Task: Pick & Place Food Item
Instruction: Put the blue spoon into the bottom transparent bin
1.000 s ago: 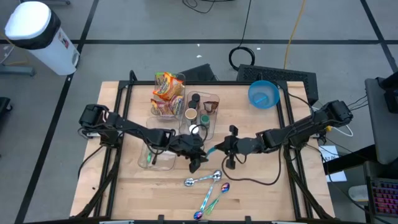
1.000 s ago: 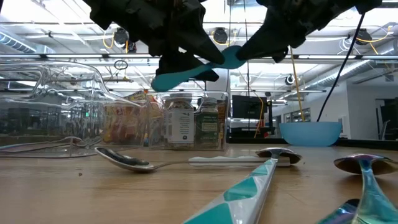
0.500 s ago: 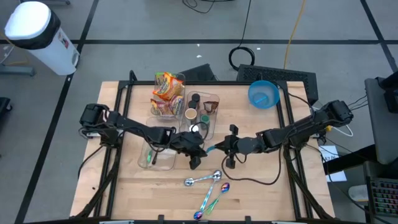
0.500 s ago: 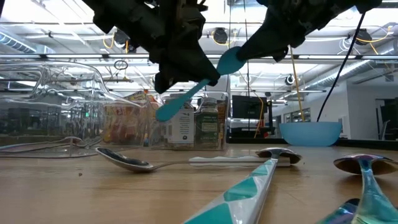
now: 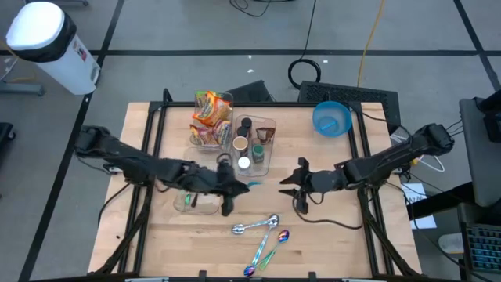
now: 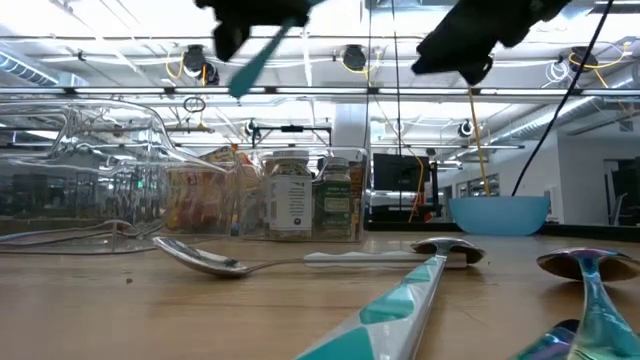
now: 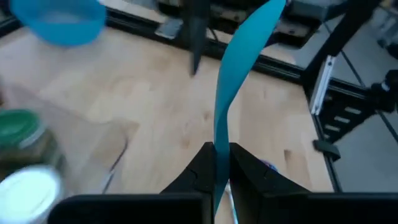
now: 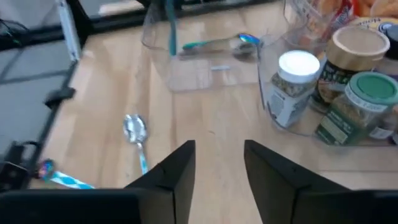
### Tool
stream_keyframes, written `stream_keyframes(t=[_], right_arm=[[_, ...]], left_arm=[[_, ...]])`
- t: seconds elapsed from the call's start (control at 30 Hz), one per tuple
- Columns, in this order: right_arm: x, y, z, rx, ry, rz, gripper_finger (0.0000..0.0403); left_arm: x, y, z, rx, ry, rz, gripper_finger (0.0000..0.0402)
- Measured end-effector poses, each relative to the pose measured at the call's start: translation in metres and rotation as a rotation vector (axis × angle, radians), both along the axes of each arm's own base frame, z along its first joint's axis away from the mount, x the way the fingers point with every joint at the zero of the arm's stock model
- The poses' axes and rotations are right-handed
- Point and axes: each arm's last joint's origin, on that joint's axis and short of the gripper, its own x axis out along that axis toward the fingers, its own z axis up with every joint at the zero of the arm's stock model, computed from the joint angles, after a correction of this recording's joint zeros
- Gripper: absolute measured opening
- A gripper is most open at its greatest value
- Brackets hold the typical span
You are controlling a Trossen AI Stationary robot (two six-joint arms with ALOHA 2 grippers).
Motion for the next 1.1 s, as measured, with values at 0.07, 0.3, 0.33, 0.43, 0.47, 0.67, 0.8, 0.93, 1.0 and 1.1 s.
stream_keyframes(t=[0.07, 0.3, 0.33, 0.43, 0.47, 0.67, 0.8, 0.93, 1.0, 1.1], right_arm=[[-0.004, 0.002, 0.000, 0.011, -0.015, 0.009, 0.0136], [-0.007, 0.005, -0.002, 0.018, -0.037, 0.022, 0.0128], [-0.007, 0.004, -0.002, 0.018, -0.041, 0.021, 0.0126], [-0.005, 0.002, 0.000, 0.015, -0.062, 0.016, 0.0122], [-0.004, 0.002, 0.001, 0.014, -0.074, 0.014, 0.0122], [-0.004, 0.002, 0.002, 0.012, -0.081, 0.016, 0.0120], [-0.004, 0.002, 0.002, 0.012, -0.082, 0.015, 0.0121], [-0.004, 0.002, 0.002, 0.012, -0.081, 0.015, 0.0119], [-0.004, 0.002, 0.002, 0.012, -0.081, 0.015, 0.0119], [-0.004, 0.002, 0.002, 0.012, -0.081, 0.015, 0.0119]], left_arm=[[-0.019, -0.001, -0.003, -0.004, 0.004, 0.041, 0.0022], [-0.087, 0.007, -0.031, -0.149, -0.079, 0.266, 0.0022], [-0.094, 0.008, -0.037, -0.185, -0.104, 0.298, 0.0022], [-0.111, 0.012, -0.058, -0.286, -0.189, 0.393, 0.0022], [-0.116, 0.014, -0.068, -0.314, -0.206, 0.425, 0.0022], [-0.134, 0.022, -0.113, -0.470, -0.210, 0.507, 0.0028], [-0.136, 0.022, -0.122, -0.522, -0.191, 0.517, 0.0035], [-0.134, 0.022, -0.124, -0.522, -0.186, 0.528, 0.0037], [-0.133, 0.023, -0.126, -0.518, -0.181, 0.537, 0.0038], [-0.133, 0.024, -0.126, -0.528, -0.185, 0.547, 0.0040]])
